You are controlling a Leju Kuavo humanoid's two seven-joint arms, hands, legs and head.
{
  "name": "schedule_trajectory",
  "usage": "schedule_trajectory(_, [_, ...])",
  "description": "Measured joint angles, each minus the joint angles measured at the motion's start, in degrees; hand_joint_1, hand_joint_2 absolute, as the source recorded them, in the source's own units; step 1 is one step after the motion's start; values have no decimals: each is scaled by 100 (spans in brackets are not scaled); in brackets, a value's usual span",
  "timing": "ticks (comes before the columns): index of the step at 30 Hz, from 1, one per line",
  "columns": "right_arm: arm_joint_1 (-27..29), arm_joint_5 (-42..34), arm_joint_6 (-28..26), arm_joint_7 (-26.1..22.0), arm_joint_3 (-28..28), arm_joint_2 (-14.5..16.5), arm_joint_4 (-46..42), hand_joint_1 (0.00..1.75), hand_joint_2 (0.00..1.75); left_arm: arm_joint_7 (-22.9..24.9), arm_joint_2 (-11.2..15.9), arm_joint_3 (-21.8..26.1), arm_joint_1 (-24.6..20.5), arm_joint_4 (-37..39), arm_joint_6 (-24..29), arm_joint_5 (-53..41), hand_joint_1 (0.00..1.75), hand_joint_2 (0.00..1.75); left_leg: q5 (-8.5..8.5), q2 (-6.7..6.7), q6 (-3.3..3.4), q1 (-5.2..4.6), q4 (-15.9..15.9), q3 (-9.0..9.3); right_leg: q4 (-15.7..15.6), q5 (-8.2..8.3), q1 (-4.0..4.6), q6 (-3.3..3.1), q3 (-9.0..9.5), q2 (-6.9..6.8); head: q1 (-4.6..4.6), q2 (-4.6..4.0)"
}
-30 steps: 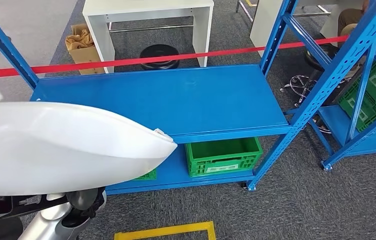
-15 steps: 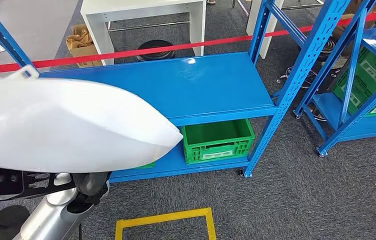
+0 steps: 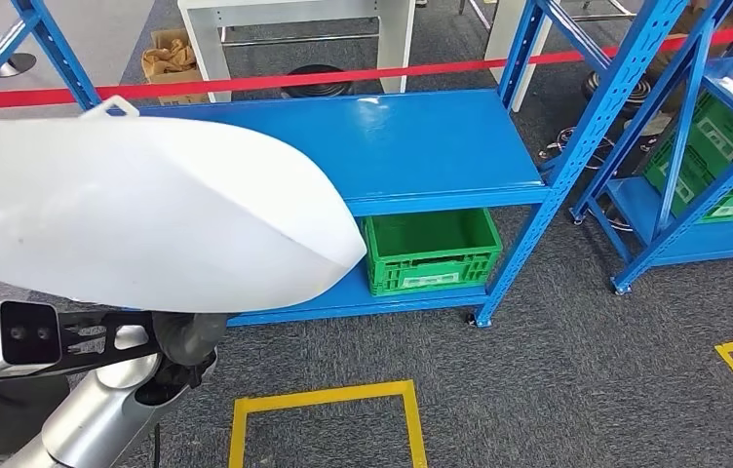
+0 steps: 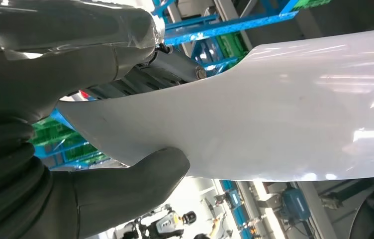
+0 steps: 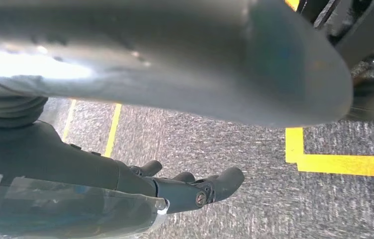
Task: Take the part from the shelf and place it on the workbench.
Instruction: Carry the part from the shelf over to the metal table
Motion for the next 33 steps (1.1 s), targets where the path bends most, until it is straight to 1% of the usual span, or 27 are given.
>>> schedule_trajectory(1, [-1,-16,12,-42,-9,7,0,0,0,0,18,-27,0,0,18,2,175,175,66,3,2,-9,3,-83,360,-125,1,9,-54,0,1,0])
schedule_trajectory(2, [-1,-39,17,-78,-22,14,0,0,0,0,36,-51,0,0,43,1,175,175,127,5,-1,-16,7,-161,584,-94,2,8,-42,0,1,0])
schedule_trajectory(3, [0,-69,12,-104,-43,22,0,0,0,0,54,-74,1,0,74,0,175,175,185,7,-8,-22,10,-234,616,56,3,-3,64,0,1,0])
schedule_trajectory(4, [1,-101,2,-118,-67,28,0,0,0,0,71,-93,2,-1,110,-4,175,175,242,8,-22,-26,16,-303,436,241,3,-23,272,0,0,0])
schedule_trajectory(5, [-1,-135,-9,-119,-91,33,0,0,0,0,86,-109,3,-4,144,-9,175,175,287,8,-40,-28,28,-355,63,345,5,-46,574,-1,0,0])
schedule_trajectory(6, [-1,-163,-18,-116,-113,35,0,0,0,0,100,-122,2,-10,171,-17,175,175,320,14,-60,-39,55,-396,-400,341,13,-67,903,-3,-1,0])
schedule_trajectory(7, [-9,-187,-23,-110,-132,37,0,0,0,0,112,-135,1,-20,194,-34,175,175,346,26,-87,-47,83,-427,-805,253,22,-95,1162,-7,-3,0])
schedule_trajectory(8, [-19,-213,-28,-98,-155,39,0,0,0,0,123,-148,3,-31,210,-54,175,175,368,42,-118,-51,106,-446,-1084,149,36,-123,1325,-5,-4,0])
schedule_trajectory(9, [-26,-251,-40,-80,-185,43,0,0,0,0,133,-162,9,-41,225,-87,175,175,390,64,-151,-52,116,-457,-1216,86,52,-156,1379,2,-7,0])
schedule_trajectory(11, [-26,-363,-80,-18,-271,62,0,0,0,0,149,-186,42,-66,260,-177,175,175,397,87,-223,-29,130,-478,-1245,114,53,-248,1348,33,-5,0])
schedule_trajectory(12, [-17,-423,-109,12,-323,72,0,0,0,0,154,-195,66,-81,275,-233,175,175,305,74,-259,-20,218,-522,-1250,152,46,-293,1327,47,-13,0])
schedule_trajectory(13, [-7,-475,-138,37,-372,82,0,0,0,0,161,-203,94,-96,286,-287,175,175,130,48,-294,-9,425,-613,-1254,192,34,-330,1298,60,-19,0])
schedule_trajectory(15, [14,-555,-198,47,-471,106,0,0,0,0,178,-221,177,-113,281,-388,175,175,-342,-1,-356,16,1176,-904,-1247,258,32,-360,1219,102,-33,0])
schedule_trajectory(16, [29,-586,-230,38,-516,122,0,0,0,0,185,-231,229,-114,263,-436,175,175,-500,-9,-375,27,1548,-1030,-1242,286,32,-357,1181,133,-33,0])
schedule_trajectory(17, [46,-612,-262,24,-560,139,0,0,0,4,189,-237,283,-113,233,-483,175,175,-550,-11,-385,34,1765,-1080,-1239,309,32,-350,1151,170,-33,0])
schedule_trajectory(18, [63,-635,-293,9,-601,155,0,0,0,17,189,-241,324,-113,194,-533,175,175,-486,-17,-385,38,1744,-1015,-1236,324,32,-340,1137,209,-33,0])
schedule_trajectory(19, [73,-653,-324,-1,-635,170,0,0,0,47,185,-241,352,-113,153,-584,175,175,-334,-41,-376,40,1488,-836,-1233,335,31,-328,1134,254,-34,0])
schedule_trajectory(21, [67,-688,-384,-10,-696,208,0,0,0,190,153,-215,373,-115,68,-700,175,175,-27,-264,-334,50,663,-327,-1228,350,26,-300,1120,349,-26,0])
schedule_trajectory(23, [29,-716,-441,-10,-747,227,-1,0,0,378,99,-158,405,-123,-31,-838,175,175,60,-486,-298,53,164,-34,-1222,382,5,-241,1061,458,-23,0])
schedule_trajectory(24, [14,-738,-466,-10,-776,235,-1,0,0,460,72,-127,429,-126,-86,-926,175,175,27,-504,-280,48,111,-3,-1221,404,-6,-201,1021,517,-24,0])
schedule_trajectory(25, [6,-772,-494,-10,-810,233,-1,0,0,518,42,-97,457,-127,-138,-1027,175,175,20,-435,-260,45,84,-10,-1221,422,-15,-162,991,577,-33,0])
schedule_trajectory(26, [12,-815,-523,-10,-852,239,0,0,0,560,9,-65,485,-120,-193,-1138,175,175,15,-353,-229,50,61,-11,-1196,417,-13,-131,961,559,-39,0])
schedule_trajectory(27, [19,-865,-558,-10,-897,243,0,0,0,583,-27,-34,511,-104,-246,-1237,175,175,11,-275,-186,59,41,-10,-1102,362,-4,-106,901,472,-29,0])
schedule_trajectory(29, [24,-955,-628,-9,-991,240,0,0,0,602,-88,28,565,-36,-349,-1358,175,175,18,-116,-121,71,19,-9,-570,80,13,-72,630,209,-6,0])
schedule_trajectory(31, [21,-1032,-679,0,-1081,232,0,0,0,646,-135,93,615,58,-426,-1400,175,175,15,45,-97,61,22,-18,263,-254,16,-43,212,98,8,0])
schedule_trajectory(32, [29,-1062,-691,8,-1123,227,0,0,0,679,-161,124,635,102,-453,-1413,175,175,14,124,-95,58,24,-21,525,-309,14,-35,81,85,9,0])
schedule_trajectory(33, [43,-1082,-698,16,-1160,219,0,0,0,705,-192,149,649,138,-478,-1424,175,175,14,196,-96,57,27,-20,560,-256,12,-33,66,72,10,0])
